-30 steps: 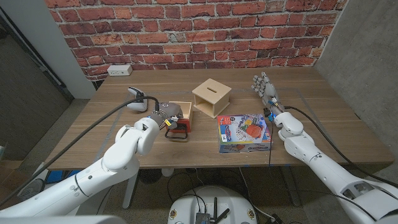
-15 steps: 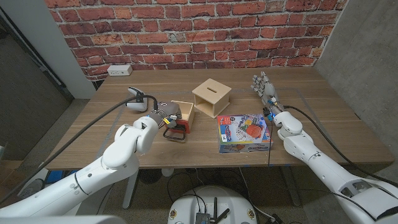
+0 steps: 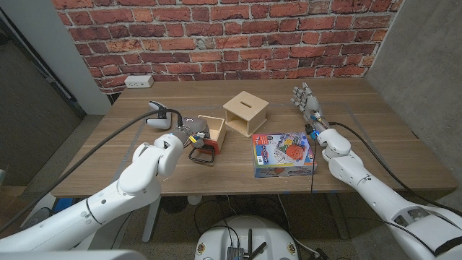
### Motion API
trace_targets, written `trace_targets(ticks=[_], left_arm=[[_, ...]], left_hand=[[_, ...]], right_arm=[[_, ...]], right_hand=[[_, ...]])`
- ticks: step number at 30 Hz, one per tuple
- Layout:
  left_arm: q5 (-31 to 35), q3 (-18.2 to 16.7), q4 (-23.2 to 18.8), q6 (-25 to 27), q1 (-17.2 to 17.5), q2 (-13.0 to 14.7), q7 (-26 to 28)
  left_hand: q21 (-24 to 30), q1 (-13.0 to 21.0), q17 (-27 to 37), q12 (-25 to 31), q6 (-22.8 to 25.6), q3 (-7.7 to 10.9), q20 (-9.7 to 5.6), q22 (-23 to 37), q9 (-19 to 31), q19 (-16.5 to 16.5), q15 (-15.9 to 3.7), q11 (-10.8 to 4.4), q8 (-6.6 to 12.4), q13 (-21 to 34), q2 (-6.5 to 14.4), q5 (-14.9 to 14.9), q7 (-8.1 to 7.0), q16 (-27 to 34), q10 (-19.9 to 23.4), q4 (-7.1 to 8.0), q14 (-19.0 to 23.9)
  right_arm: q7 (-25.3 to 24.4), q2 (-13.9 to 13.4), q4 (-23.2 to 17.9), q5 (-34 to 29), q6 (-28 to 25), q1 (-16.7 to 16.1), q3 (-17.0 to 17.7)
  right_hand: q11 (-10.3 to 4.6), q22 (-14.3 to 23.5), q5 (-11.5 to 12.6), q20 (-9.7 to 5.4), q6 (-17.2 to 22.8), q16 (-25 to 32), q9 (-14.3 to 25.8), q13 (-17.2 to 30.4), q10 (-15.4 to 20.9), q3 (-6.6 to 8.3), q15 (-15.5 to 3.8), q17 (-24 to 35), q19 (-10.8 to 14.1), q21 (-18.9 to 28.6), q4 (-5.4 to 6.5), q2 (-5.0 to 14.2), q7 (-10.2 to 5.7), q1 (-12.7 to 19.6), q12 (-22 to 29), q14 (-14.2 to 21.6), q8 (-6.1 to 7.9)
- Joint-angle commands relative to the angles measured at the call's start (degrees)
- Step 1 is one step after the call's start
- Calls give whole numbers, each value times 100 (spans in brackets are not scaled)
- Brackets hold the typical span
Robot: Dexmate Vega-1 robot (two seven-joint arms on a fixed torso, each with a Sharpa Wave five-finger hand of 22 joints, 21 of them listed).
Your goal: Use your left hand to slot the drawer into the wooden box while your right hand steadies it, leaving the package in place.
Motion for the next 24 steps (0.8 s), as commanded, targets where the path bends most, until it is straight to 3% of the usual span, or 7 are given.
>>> trace_targets(ticks=[1,24], left_arm=[[-377,-162,-136,-105,-48,148,-32],[-1241,-303,-97,-578,-363,510,-23]], left_hand=[[30,42,38,17,73,-17,-388,2,5,51,-368,-19,20,30,125,33,8,16,71,2,78],[-5,56,25,-41,98,-46,-400,2,18,-36,-365,5,-13,47,148,30,-15,-49,51,-1,49]], right_arm=[[72,43,147,19,41,89,-15],[-16,-131,-164,-91,-35,10,-9]], right_hand=[[-10,13,26,-49,39,40,6,6,8,62,-201,-4,46,26,3,192,-7,-3,15,36,31],[-18,13,26,-52,43,46,6,6,8,70,-202,-26,47,24,13,194,-1,-9,14,36,25]])
